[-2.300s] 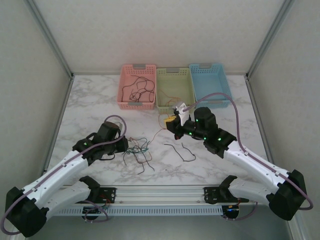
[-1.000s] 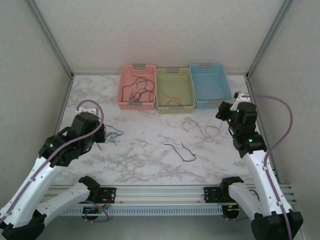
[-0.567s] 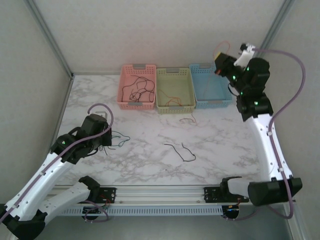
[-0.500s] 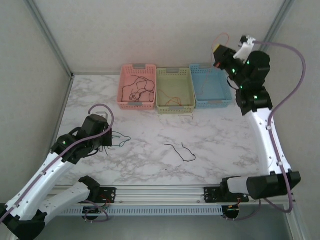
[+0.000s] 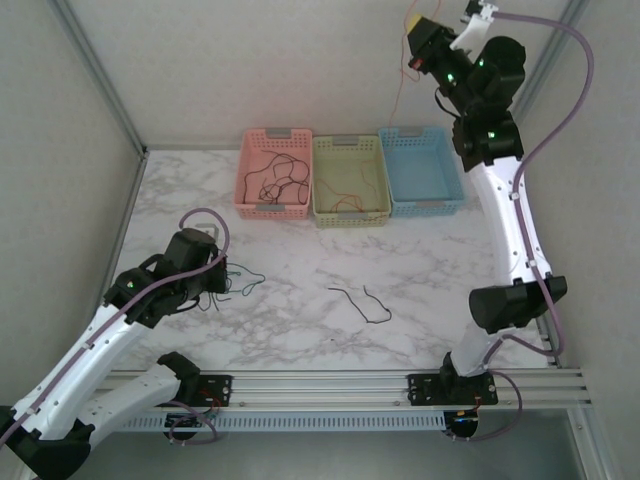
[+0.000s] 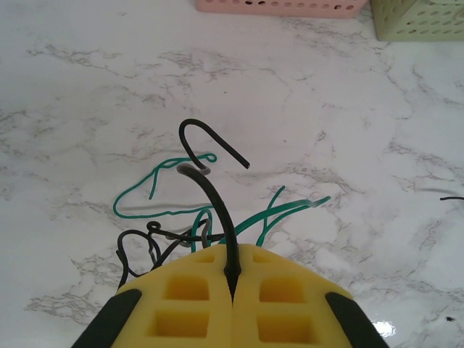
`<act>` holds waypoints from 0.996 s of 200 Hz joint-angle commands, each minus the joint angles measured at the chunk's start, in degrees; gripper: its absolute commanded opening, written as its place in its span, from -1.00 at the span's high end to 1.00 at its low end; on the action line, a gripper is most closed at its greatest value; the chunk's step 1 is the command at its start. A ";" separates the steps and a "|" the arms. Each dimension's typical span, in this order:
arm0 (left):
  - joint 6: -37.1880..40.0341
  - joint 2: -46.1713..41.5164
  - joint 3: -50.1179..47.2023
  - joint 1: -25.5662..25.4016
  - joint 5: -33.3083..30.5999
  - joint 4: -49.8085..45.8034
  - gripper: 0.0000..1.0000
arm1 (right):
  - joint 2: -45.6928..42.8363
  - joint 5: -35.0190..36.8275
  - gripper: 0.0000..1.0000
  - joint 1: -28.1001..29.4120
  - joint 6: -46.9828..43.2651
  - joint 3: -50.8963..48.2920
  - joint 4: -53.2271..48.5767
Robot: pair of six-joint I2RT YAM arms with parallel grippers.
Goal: Untangle the cables
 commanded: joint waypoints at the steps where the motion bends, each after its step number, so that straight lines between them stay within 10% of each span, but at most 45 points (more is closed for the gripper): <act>1: 0.87 -0.15 -0.44 0.51 0.76 0.49 1.00 | 2.87 -0.98 1.00 0.80 -0.08 9.81 -1.51; 39: 0.91 -0.68 -0.53 0.51 0.93 0.49 1.00 | 8.54 -0.65 1.00 0.95 -1.13 25.15 -8.49; 199: 1.10 -0.50 -0.79 0.51 1.29 0.80 1.00 | 8.29 -0.35 1.00 1.39 -1.48 26.01 -5.84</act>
